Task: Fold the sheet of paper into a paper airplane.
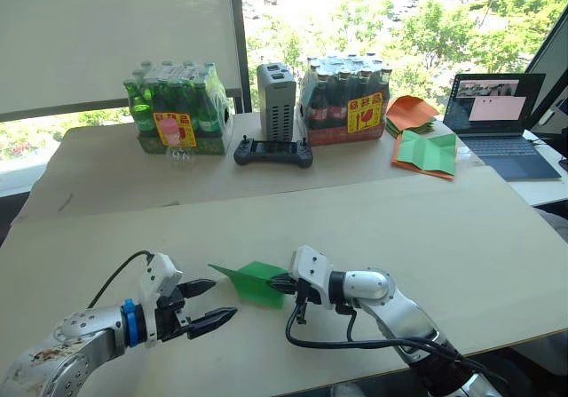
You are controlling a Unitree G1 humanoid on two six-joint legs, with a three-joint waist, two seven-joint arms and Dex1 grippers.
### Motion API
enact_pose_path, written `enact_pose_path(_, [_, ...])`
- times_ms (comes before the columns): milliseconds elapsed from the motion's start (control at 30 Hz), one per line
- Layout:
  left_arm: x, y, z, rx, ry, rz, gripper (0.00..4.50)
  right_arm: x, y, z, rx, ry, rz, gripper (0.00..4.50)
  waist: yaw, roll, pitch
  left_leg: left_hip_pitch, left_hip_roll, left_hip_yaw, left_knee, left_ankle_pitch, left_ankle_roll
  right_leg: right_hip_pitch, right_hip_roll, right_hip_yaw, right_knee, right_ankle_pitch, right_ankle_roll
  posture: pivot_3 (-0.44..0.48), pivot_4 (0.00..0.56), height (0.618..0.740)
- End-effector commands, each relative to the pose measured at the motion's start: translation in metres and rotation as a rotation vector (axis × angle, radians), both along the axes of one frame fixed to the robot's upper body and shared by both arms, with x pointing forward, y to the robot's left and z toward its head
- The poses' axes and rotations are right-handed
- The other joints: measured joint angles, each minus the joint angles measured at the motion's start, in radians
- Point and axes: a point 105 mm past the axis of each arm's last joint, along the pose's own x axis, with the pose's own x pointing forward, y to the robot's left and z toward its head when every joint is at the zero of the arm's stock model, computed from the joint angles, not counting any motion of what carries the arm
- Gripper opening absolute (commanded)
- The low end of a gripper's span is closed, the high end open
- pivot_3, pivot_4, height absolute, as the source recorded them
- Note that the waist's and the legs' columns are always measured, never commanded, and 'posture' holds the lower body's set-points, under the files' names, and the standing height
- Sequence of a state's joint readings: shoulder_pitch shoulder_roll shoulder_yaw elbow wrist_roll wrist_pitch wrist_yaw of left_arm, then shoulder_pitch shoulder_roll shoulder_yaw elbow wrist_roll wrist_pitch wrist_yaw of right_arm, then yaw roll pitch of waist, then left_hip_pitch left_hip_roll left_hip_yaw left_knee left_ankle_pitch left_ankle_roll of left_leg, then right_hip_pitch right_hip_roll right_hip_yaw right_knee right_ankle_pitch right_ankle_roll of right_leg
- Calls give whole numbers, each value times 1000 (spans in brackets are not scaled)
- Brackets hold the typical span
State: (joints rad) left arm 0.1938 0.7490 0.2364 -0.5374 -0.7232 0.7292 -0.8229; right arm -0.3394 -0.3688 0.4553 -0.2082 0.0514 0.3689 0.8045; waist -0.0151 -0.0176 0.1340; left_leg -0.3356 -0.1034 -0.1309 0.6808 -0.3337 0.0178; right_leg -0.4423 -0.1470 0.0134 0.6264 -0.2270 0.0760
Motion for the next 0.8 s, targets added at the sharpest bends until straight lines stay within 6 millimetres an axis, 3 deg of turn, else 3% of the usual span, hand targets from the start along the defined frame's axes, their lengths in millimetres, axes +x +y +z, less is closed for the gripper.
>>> enact_pose_path(33, [0, -9, 14, -29, -58, -28, 4500, -4, 2, 15, 38, -38, 7, 15, 0, 0, 0, 0, 0, 0, 0, 0, 0, 0, 0, 0, 0, 0, 0, 0, 150, 735])
enact_pose_path(300, [7, -23, 41, -103, -138, -38, 4500, 18, -30, 63, 228, -35, -238, 15, 3, 0, 0, 0, 0, 0, 2, 0, 0, 1, 0, 0, 0, 0, 0, 0, 150, 735])
enact_pose_path(433, [8, -31, 50, -120, -157, -56, 4500, 47, -81, 84, 306, -80, -529, 15, 4, 0, 0, 0, -1, 0, 2, 0, 0, 1, 0, 0, 1, 0, 0, 0, 150, 735])
enact_pose_path(500, [9, -36, 55, -138, -172, -67, 4500, 67, -125, 90, 326, -101, -773, 15, 3, 0, 0, 0, -1, 0, 2, 0, 0, 1, 0, 0, 1, 0, 0, 0, 150, 735])
enact_pose_path(633, [12, -46, 62, -168, -200, -82, 4500, 80, -194, 86, 322, -116, -1116, 15, 6, 0, 0, 0, -1, 0, 3, 0, 0, 1, 0, 0, 2, 0, 0, 0, 150, 735])
enact_pose_path(800, [20, -48, 63, -178, -257, -34, 4500, 76, -197, 60, 276, -34, -1134, 15, -5, 0, 0, 0, 0, 1, 2, 0, 0, 1, 0, 1, 2, 0, 0, 0, 150, 735])
